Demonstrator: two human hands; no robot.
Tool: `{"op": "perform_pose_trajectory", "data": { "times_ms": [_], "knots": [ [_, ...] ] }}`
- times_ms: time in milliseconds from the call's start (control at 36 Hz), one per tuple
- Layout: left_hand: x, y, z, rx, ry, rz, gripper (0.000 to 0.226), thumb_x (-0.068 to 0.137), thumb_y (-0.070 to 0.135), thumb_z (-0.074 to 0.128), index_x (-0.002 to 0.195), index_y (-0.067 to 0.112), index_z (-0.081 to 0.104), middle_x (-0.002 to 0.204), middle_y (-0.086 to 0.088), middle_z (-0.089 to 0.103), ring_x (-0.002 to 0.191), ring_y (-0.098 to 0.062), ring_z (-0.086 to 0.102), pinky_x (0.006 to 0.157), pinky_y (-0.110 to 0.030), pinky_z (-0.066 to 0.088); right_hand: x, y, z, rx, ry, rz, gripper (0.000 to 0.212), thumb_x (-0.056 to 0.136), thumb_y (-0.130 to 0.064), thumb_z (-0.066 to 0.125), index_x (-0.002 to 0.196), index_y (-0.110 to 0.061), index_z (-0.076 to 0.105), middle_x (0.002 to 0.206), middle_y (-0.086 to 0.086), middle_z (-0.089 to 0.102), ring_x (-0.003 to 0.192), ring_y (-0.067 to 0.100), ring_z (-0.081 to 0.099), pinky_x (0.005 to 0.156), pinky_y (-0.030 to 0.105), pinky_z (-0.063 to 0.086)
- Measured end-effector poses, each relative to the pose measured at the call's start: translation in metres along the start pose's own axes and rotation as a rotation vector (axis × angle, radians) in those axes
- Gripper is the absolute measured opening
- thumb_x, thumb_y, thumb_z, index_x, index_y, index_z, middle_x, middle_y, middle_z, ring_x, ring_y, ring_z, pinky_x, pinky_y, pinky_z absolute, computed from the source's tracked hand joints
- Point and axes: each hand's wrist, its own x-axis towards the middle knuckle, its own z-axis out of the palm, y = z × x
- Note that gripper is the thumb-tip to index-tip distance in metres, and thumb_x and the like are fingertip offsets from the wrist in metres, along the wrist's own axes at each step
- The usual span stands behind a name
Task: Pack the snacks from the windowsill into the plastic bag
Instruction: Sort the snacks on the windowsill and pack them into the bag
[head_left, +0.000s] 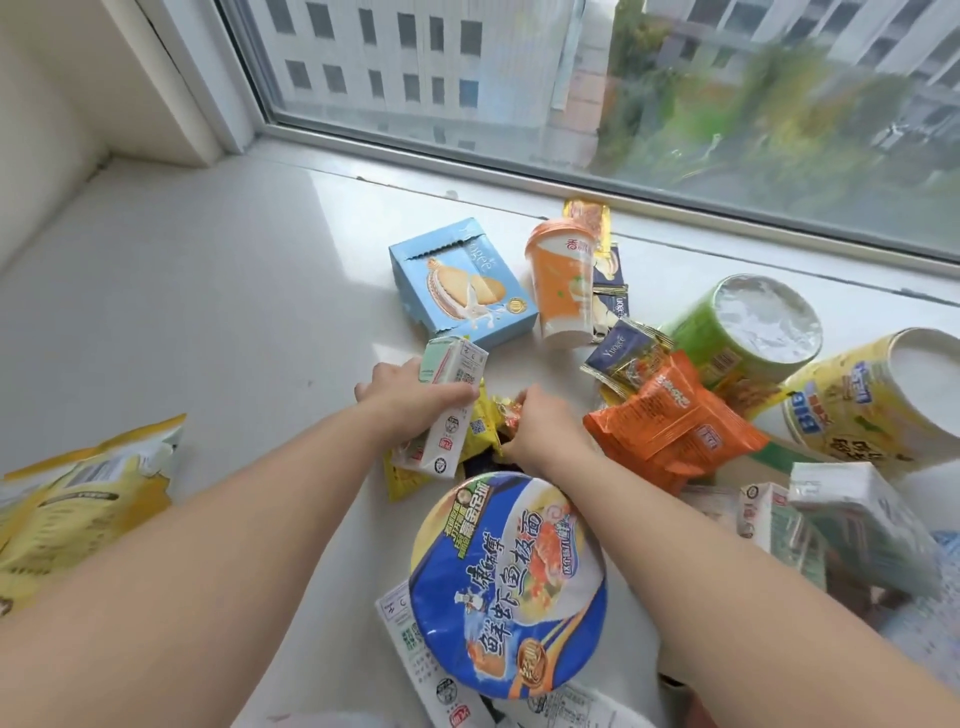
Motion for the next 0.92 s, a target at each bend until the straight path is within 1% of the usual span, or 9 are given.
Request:
{"op": "perform_pose_trajectory", "data": {
  "times_ms": [83,167,222,306,389,472,639,778,917],
  "knots": [
    [-0.005,-0.001,0.01,0.022,0.071,0.018,0.068,0.078,0.062,0.057,0.13,0.02,0.044,0.128,-0.013,0.037,0.124,-0.035,0.03,0.094,-0.039,0.035,-0.006,0.003,-0.017,-0.084,0.117,0.055,0.046,0.08,-0.021,0.072,0.119,-0.012,0.048,0.118,0.01,0.059,0.109,0.03,0.057,0.073,0.032,0.043],
    [-0.009,0.008,0.019,0.054,0.131,0.008,0.071,0.078,0.061,0.055,0.132,0.018,0.04,0.13,-0.013,0.034,0.124,-0.036,0.027,0.097,-0.04,0.033,-0.004,0.009,-0.053,-0.196,0.273,0.022,0.019,0.084,-0.019,0.066,0.101,-0.012,0.061,0.104,0.008,0.065,0.091,0.028,0.06,0.063,0.028,0.04],
    [-0.009,0.017,0.022,0.042,0.132,-0.013,0.072,0.079,0.06,0.055,0.133,0.016,0.04,0.13,-0.014,0.034,0.123,-0.037,0.028,0.093,-0.037,0.033,0.0,0.013,-0.08,-0.212,0.357,0.035,0.017,0.084,-0.024,0.064,0.097,-0.013,0.062,0.095,0.005,0.062,0.086,0.025,0.056,0.061,0.028,0.039],
    [-0.008,0.033,0.028,-0.014,0.118,-0.049,0.07,0.079,0.059,0.055,0.134,0.017,0.04,0.13,-0.012,0.033,0.123,-0.036,0.027,0.079,-0.033,0.031,0.006,0.023,-0.113,-0.213,0.336,0.08,0.03,0.08,-0.033,0.067,0.098,-0.011,0.06,0.098,0.007,0.06,0.1,0.026,0.055,0.069,0.031,0.042],
    [-0.005,0.045,0.036,0.004,0.104,-0.064,0.072,0.079,0.059,0.055,0.134,0.016,0.038,0.131,-0.012,0.033,0.123,-0.036,0.027,0.078,-0.034,0.029,0.004,0.033,-0.132,-0.199,0.107,0.122,0.045,0.079,-0.039,0.071,0.107,-0.006,0.06,0.106,0.01,0.061,0.097,0.027,0.058,0.074,0.031,0.046],
    [0.0,0.051,0.04,0.019,0.084,-0.099,0.074,0.078,0.06,0.053,0.135,0.016,0.037,0.132,-0.012,0.033,0.123,-0.036,0.027,0.078,-0.037,0.03,0.0,0.042,-0.129,-0.237,-0.016,0.083,0.04,0.081,-0.039,0.07,0.101,-0.007,0.059,0.105,0.01,0.059,0.094,0.026,0.056,0.077,0.03,0.045],
    [0.007,0.056,0.044,0.071,0.101,-0.14,0.077,0.075,0.058,0.052,0.137,0.015,0.033,0.133,-0.013,0.032,0.122,-0.038,0.027,0.082,-0.039,0.032,-0.001,0.065,-0.078,-0.123,0.157,0.13,0.057,0.077,-0.045,0.072,0.126,-0.024,0.053,0.137,0.01,0.032,0.128,0.032,0.033,0.104,0.042,0.038],
    [0.007,0.058,0.046,0.102,0.134,-0.126,0.076,0.076,0.057,0.053,0.135,0.013,0.034,0.132,-0.014,0.033,0.121,-0.037,0.028,0.09,-0.039,0.034,-0.01,0.08,-0.062,0.087,0.34,0.223,0.083,0.069,-0.045,0.078,0.134,-0.018,0.033,0.134,0.018,0.036,0.122,0.038,0.039,0.104,0.04,0.031],
    [0.006,0.06,0.048,0.101,0.15,-0.126,0.076,0.075,0.056,0.053,0.134,0.013,0.034,0.13,-0.013,0.033,0.118,-0.037,0.029,0.086,-0.038,0.037,-0.02,0.083,-0.061,0.144,0.291,0.342,0.098,0.062,-0.051,0.081,0.134,-0.005,0.033,0.134,0.019,0.039,0.122,0.033,0.044,0.098,0.038,0.04]
  ]
}}
